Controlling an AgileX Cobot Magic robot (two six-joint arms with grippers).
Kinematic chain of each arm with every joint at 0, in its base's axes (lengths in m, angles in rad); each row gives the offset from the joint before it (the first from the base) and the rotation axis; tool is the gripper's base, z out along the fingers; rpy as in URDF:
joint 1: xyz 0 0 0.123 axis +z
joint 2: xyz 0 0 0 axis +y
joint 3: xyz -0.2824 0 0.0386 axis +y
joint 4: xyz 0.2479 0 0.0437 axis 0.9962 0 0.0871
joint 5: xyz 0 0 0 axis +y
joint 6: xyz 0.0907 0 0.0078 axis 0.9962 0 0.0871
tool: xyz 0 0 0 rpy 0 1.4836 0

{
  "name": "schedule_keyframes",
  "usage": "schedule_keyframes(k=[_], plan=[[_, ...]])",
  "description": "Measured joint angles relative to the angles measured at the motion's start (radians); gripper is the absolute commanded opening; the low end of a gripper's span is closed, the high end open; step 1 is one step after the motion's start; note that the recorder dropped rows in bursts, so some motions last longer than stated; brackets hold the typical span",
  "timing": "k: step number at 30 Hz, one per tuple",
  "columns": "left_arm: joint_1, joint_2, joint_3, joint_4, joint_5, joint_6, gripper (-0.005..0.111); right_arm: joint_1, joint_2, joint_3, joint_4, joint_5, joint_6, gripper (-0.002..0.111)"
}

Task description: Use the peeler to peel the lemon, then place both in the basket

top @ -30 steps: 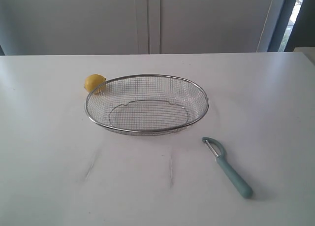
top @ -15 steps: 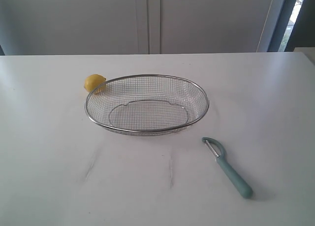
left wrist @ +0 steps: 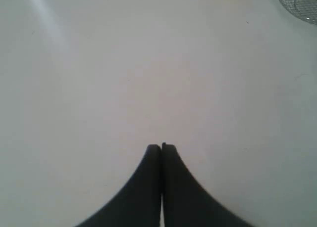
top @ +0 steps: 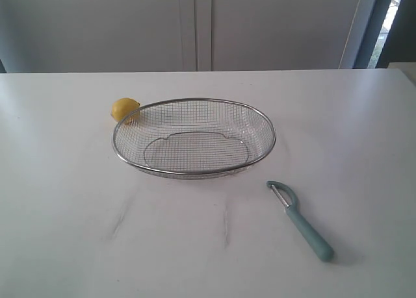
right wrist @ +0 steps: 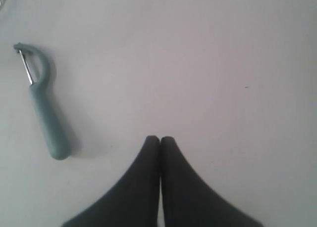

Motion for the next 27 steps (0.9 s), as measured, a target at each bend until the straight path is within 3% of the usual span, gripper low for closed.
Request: schedule_keyframes(k=[27], plan=[[0.0,0.0,0.0,0.0,0.0,0.0,0.0,0.335,0.459,-0.081,0.014,-0.084,-0.004,0.0]])
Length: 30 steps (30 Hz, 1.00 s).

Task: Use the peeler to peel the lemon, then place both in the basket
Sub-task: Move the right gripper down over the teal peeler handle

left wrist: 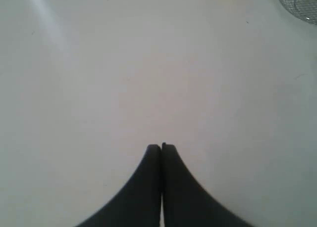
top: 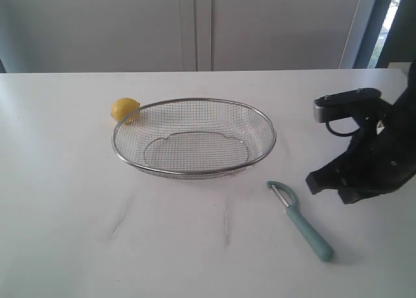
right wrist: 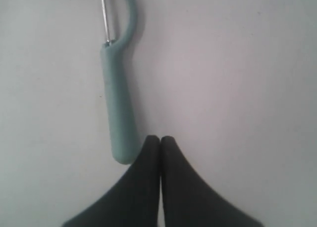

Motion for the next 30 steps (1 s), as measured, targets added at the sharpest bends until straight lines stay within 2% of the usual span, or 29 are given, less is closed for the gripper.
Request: schedule_keyframes(k=[8,10,15,18,30], plan=[[0.0,0.0,0.0,0.0,0.0,0.0,0.0,0.076,0.102,-0.007,0.041,-0.132,-0.001,0.001],[0.0,0.0,0.0,0.0,0.0,0.0,0.0,0.083,0.125,-0.007,0.043,-0.144,-0.003,0.005],[0.0,0.0,0.0,0.0,0.0,0.0,0.0,0.089,0.165,-0.007,0.043,-0.155,-0.003,0.026],[0.0,0.0,0.0,0.0,0.0,0.0,0.0,0.089,0.182,-0.007,0.043,-0.155,-0.003,0.034],[0.0,0.0,0.0,0.0,0.0,0.0,0.0,0.089,0.242,-0.008,0.043,-0.161,-0.005,0.035]])
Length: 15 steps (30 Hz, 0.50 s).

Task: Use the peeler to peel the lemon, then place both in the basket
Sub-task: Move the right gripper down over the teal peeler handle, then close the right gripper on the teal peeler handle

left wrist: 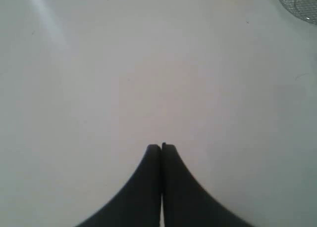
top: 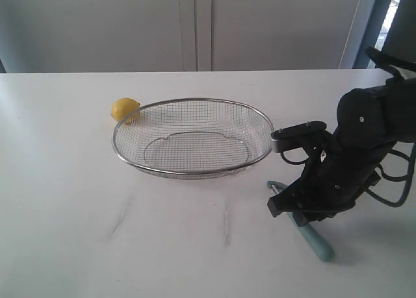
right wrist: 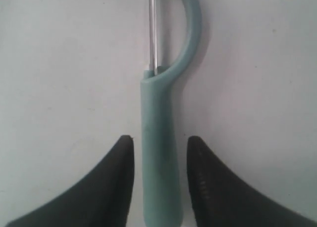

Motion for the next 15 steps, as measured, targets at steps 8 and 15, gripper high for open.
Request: schedule_keyframes(k=[8,15], plan=[[0.0,0.0,0.0,0.0,0.0,0.0,0.0,0.0,0.053,0.0,0.004,-0.019,-0.002,0.035],[0.0,0.0,0.0,0.0,0.0,0.0,0.0,0.0,0.067,0.0,0.007,-0.029,-0.002,0.035]])
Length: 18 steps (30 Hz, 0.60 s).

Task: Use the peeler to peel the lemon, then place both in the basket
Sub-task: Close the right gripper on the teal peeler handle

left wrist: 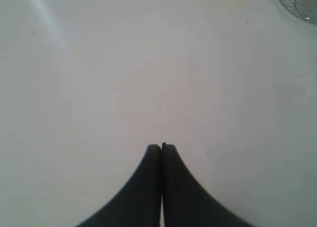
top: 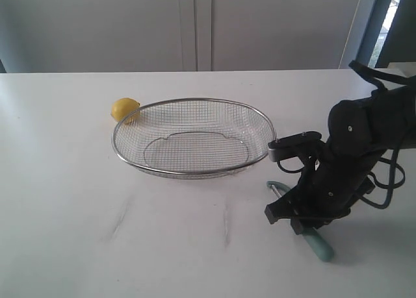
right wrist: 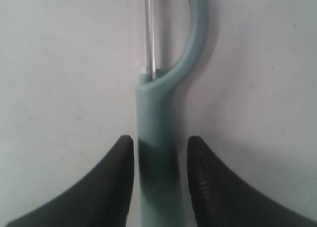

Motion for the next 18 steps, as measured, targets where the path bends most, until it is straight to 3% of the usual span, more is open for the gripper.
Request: schedule_keyframes(k=[18], plan=[[0.0,0.0,0.0,0.0,0.0,0.0,0.0,0.0,0.018,0.0,0.007,-0.004,0.0,0.035]])
